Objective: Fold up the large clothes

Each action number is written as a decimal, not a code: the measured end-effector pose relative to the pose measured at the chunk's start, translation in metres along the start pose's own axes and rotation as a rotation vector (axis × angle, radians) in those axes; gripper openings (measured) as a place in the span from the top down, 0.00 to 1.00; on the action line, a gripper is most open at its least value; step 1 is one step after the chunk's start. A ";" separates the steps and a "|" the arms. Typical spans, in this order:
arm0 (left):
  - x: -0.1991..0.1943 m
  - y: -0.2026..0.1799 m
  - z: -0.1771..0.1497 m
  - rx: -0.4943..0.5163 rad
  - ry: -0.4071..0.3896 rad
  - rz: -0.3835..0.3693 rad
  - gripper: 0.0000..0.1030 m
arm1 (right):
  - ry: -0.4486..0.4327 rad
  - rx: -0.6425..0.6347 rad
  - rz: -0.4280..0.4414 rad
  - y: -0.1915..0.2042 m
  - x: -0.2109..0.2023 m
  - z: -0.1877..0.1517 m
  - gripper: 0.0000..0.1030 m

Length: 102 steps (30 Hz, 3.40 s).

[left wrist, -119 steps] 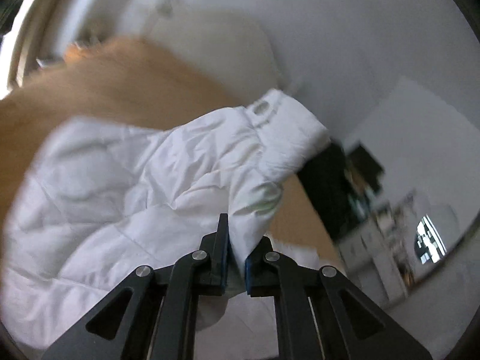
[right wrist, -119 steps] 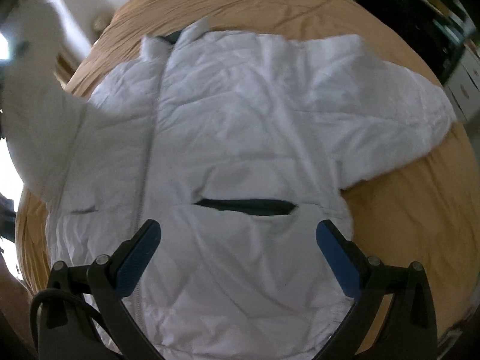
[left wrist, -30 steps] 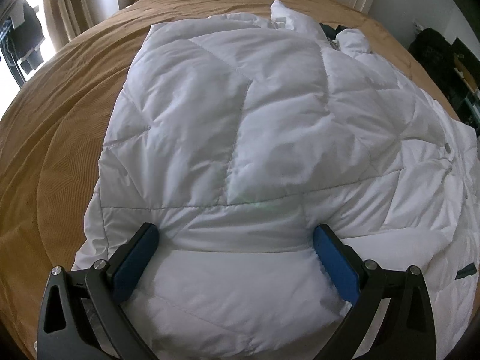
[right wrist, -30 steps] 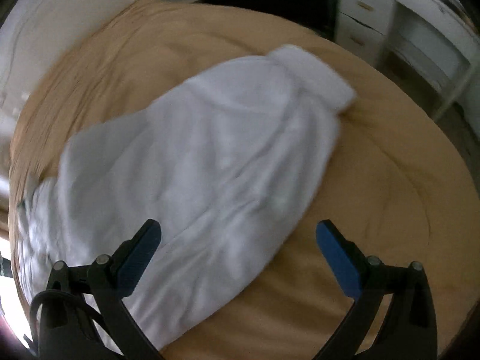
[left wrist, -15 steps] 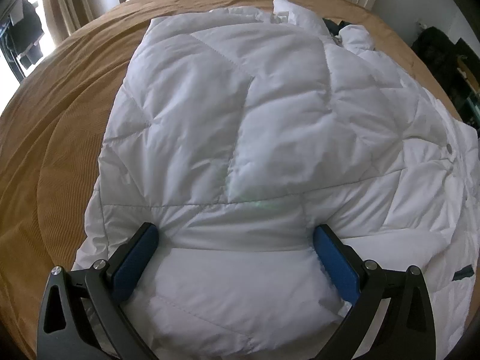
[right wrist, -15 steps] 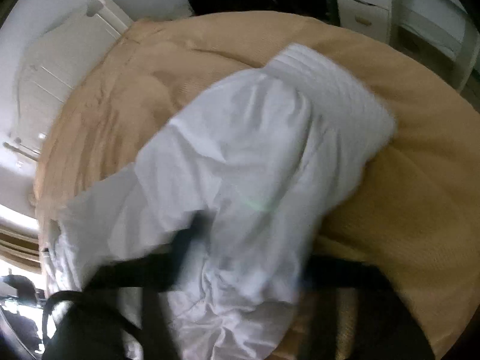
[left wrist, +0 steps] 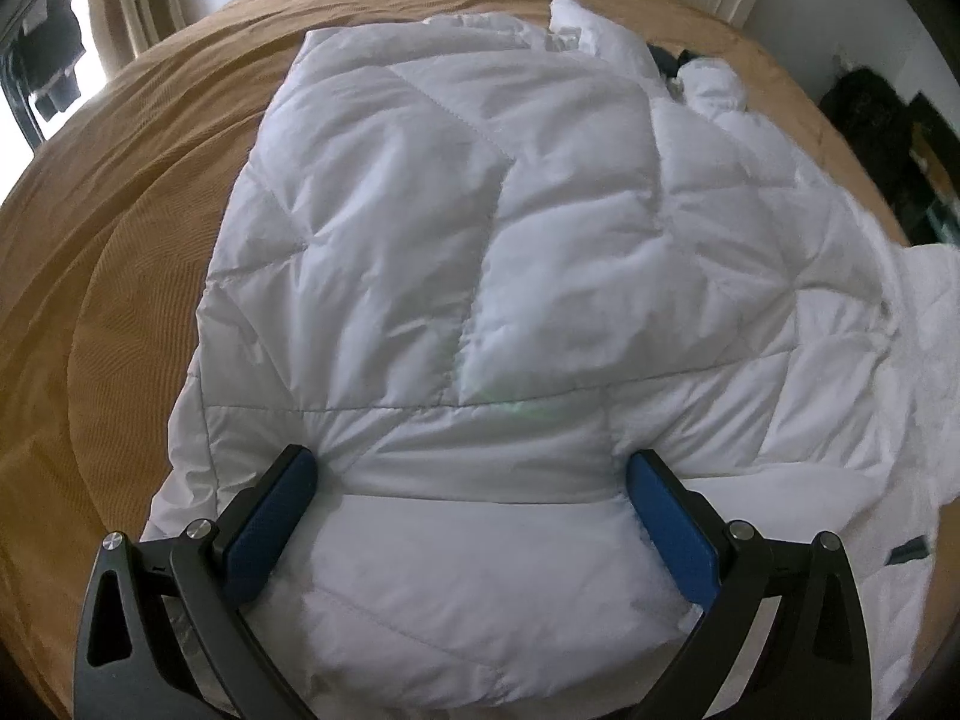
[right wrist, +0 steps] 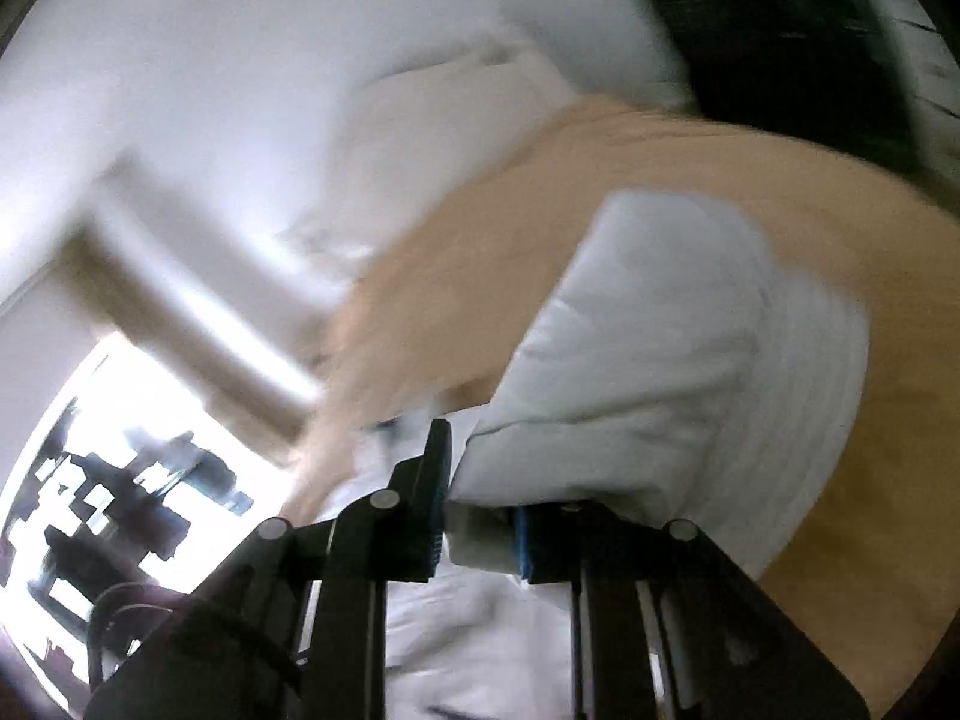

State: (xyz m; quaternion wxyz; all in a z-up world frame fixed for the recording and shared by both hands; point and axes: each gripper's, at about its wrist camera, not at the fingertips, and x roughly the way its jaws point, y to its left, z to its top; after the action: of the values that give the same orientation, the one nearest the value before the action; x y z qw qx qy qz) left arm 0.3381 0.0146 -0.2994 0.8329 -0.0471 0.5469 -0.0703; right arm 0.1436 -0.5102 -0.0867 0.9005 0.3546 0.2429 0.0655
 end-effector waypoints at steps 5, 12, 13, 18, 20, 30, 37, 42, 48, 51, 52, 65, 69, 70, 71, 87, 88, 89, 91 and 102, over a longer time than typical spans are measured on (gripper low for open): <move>-0.017 0.027 0.005 -0.093 0.005 -0.165 0.00 | 0.143 -0.081 0.240 0.100 0.087 -0.053 0.82; -0.041 0.056 0.006 -0.128 -0.018 -0.242 0.00 | 0.466 -0.106 0.289 0.158 0.230 -0.173 0.82; -0.044 0.058 0.005 -0.130 -0.026 -0.240 0.00 | 0.504 -0.114 0.260 0.158 0.237 -0.192 0.81; -0.052 0.068 0.002 -0.153 -0.024 -0.251 0.01 | 0.692 -0.108 0.111 0.131 0.314 -0.264 0.64; -0.059 0.063 0.001 -0.135 -0.043 -0.224 0.01 | 0.699 -0.064 0.125 0.136 0.311 -0.257 0.57; -0.114 -0.071 -0.009 0.210 -0.280 -0.076 0.00 | 0.391 -0.263 -0.015 0.160 0.149 -0.181 0.02; -0.072 -0.177 -0.010 0.387 -0.283 -0.025 0.00 | 0.302 -0.145 -0.135 0.090 0.087 -0.137 0.02; -0.019 -0.193 -0.009 0.395 -0.217 0.054 0.02 | 0.330 -0.044 -0.157 0.048 0.071 -0.129 0.02; -0.039 -0.103 0.023 0.060 -0.153 -0.321 0.81 | 0.319 -0.067 -0.222 0.038 0.061 -0.127 0.02; -0.047 -0.029 0.039 -0.233 -0.115 -0.507 0.85 | 0.320 -0.073 -0.223 0.041 0.062 -0.128 0.02; -0.052 -0.007 0.041 -0.291 -0.125 -0.532 0.88 | 0.323 -0.074 -0.219 0.044 0.064 -0.129 0.02; -0.063 0.116 0.009 -0.409 -0.080 -0.307 0.92 | 0.444 -0.224 -0.197 0.088 0.152 -0.172 0.02; -0.120 0.056 0.012 -0.175 -0.208 -0.285 0.90 | 0.520 -0.291 -0.313 0.075 0.199 -0.203 0.00; -0.126 0.044 0.016 -0.128 -0.223 -0.307 0.86 | 0.527 -0.330 -0.344 0.077 0.206 -0.209 0.00; -0.133 0.021 0.018 -0.064 -0.237 -0.348 0.86 | 0.529 -0.376 -0.377 0.081 0.210 -0.215 0.00; -0.011 0.029 0.026 -0.146 0.054 -0.371 0.98 | 0.366 -0.330 -0.349 0.095 0.167 -0.126 0.13; -0.013 0.025 0.025 -0.118 0.045 -0.347 0.98 | 0.367 -0.336 -0.367 0.094 0.177 -0.119 0.15; -0.015 0.021 0.024 -0.082 0.034 -0.318 0.98 | 0.382 -0.333 -0.389 0.092 0.190 -0.111 0.19; -0.014 0.014 0.023 -0.052 0.025 -0.302 0.98 | 0.423 -0.277 -0.429 0.074 0.224 -0.097 0.25; -0.011 0.015 0.020 -0.046 0.034 -0.313 0.98 | 0.420 -0.277 -0.676 0.046 0.295 -0.053 0.11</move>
State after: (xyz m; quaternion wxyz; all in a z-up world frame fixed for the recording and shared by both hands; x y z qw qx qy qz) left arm 0.3531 0.0314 -0.2836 0.8010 -0.1497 0.5485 -0.1875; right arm 0.3780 -0.3584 -0.2039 0.8415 0.1092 0.5127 -0.1309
